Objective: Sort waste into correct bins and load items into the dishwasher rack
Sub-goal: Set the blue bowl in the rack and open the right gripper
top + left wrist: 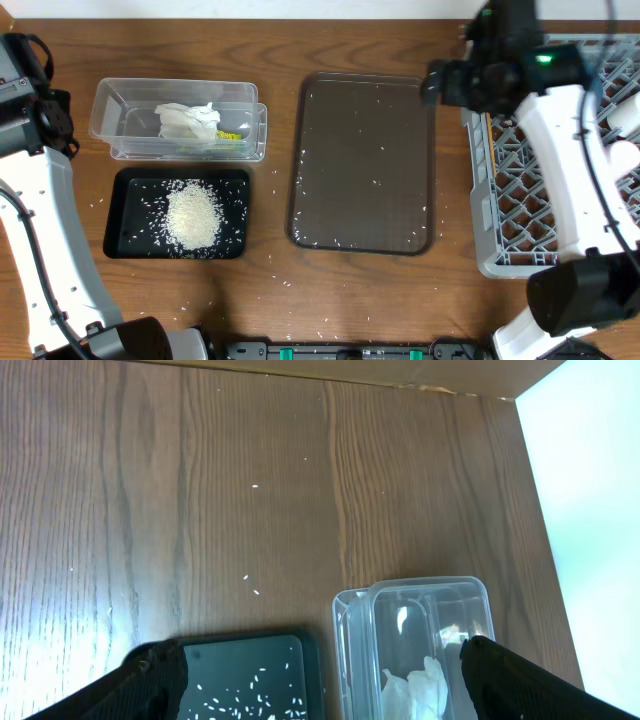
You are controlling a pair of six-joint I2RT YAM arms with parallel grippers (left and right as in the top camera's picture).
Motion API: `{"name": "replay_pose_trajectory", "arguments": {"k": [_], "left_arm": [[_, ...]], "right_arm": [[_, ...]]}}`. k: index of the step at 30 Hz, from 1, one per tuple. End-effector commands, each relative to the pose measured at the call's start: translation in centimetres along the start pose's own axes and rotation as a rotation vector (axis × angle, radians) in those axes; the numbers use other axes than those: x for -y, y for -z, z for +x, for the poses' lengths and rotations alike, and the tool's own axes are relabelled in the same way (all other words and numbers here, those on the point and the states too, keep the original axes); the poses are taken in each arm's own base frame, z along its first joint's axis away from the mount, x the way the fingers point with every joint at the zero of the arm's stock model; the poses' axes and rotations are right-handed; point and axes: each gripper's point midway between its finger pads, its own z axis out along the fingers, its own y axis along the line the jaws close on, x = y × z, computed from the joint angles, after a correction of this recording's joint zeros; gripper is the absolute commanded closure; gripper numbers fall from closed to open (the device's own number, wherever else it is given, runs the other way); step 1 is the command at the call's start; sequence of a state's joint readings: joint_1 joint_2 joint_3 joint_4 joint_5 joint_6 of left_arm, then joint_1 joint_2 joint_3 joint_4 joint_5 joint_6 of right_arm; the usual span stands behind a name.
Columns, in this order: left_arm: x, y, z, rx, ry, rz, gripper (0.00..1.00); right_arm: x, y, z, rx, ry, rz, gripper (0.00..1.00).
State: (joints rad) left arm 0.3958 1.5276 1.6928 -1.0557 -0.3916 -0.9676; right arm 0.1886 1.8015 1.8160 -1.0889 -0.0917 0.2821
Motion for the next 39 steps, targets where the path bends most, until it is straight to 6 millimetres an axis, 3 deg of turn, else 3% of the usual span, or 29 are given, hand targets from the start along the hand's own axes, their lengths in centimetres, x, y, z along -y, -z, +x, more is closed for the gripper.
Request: {"name": "replay_pose_trajectory", "arguments": {"k": [1,3,6,13,18,21,26,31,33,34,39], "left_arm": [[-0.2,0.0,-0.3,0.011,-0.005,-0.011,0.10],[-0.2,0.0,-0.3,0.011,-0.005,-0.011,0.10],[-0.2,0.0,-0.3,0.011,-0.005,-0.011,0.10],[-0.2,0.0,-0.3,0.011,-0.005,-0.011,0.10],[-0.2,0.0,-0.3,0.011,-0.005,-0.011,0.10],[-0.2,0.0,-0.3,0.011,-0.005,-0.011,0.10],[-0.2,0.0,-0.3,0.011,-0.005,-0.011,0.10],[-0.2,0.0,-0.3,0.011,-0.005,-0.011,0.10],[-0.2,0.0,-0.3,0.011,-0.005,-0.011,0.10],[-0.2,0.0,-0.3,0.011,-0.005,-0.011,0.10],[-0.2,0.0,-0.3,0.011,-0.005,-0.011,0.10]], "right_arm": [[-0.4,-1.1,0.0,0.019,0.014,0.083,0.21],[-1.3,-1.7,0.4,0.007,0.037,0.081,0.23],[-1.1,-2.7,1.0,-0.017,0.029,0.122,0.23],[-1.0,-6.6,4.0,-0.154,-0.057,0.126,0.52],[-1.3,-7.5,5.3,-0.216,-0.051,0.114,0.42],[-1.5,-6.2,5.3,-0.204,-0.025,0.116,0.35],[-1.6,-2.8,5.7,-0.167,0.010,0.158,0.35],[-2.3,1.1,7.3,-0.127,0.125,0.273,0.33],[-3.3,2.3,8.0,-0.107,0.181,0.295,0.23],[-3.8,2.7,8.4,-0.105,0.205,0.300,0.02],[-5.7,3.4,10.5,-0.135,0.293,0.288,0.01]]}}
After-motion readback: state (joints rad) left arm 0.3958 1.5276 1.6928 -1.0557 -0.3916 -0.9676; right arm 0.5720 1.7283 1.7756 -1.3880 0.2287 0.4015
